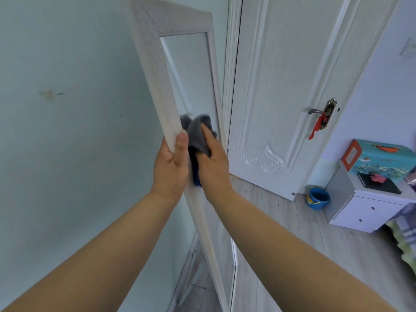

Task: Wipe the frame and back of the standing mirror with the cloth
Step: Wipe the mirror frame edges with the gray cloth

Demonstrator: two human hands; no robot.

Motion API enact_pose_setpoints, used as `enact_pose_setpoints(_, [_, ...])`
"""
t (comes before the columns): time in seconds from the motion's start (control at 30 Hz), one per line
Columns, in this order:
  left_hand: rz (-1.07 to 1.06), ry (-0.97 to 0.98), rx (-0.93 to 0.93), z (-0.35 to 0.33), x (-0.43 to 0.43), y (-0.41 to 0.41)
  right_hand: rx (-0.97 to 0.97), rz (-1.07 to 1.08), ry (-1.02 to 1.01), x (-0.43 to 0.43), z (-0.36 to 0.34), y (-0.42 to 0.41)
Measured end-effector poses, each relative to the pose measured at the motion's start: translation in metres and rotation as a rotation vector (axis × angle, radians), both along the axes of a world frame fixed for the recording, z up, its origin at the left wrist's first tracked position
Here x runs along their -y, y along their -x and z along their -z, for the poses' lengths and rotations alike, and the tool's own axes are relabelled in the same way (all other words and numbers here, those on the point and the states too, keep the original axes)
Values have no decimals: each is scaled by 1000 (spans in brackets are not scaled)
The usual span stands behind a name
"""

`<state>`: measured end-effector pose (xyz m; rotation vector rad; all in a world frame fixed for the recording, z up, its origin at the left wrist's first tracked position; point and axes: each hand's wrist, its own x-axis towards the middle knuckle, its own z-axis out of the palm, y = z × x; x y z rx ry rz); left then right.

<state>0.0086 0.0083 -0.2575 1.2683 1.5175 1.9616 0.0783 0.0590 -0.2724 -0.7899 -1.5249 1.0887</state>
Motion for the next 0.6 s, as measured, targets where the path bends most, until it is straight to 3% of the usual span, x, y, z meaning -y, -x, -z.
enact_pose_setpoints(0.1, [-31, -1, -35, 2, -2, 0, -2, 8, -205, -16, -38, 11])
enact_pose_setpoints(0.2, [-61, -2, -54, 5, -4, 3, -25, 6, -213, -35, -32, 17])
enact_pose_setpoints(0.3, [-85, -4, -60, 6, -4, 0, -4, 41, 18, -49, 15, 16])
enact_pose_setpoints(0.47, [-137, 22, -14, 3, -4, -4, 241, 65, 586, -53, 80, 0])
enact_pose_setpoints(0.53, [-149, -1, 0, 2, -4, -7, 207, 78, 663, -56, 67, 0])
enact_pose_setpoints(0.6, [-173, -11, -11, 3, -5, -6, 154, 96, 540, -59, 38, 4])
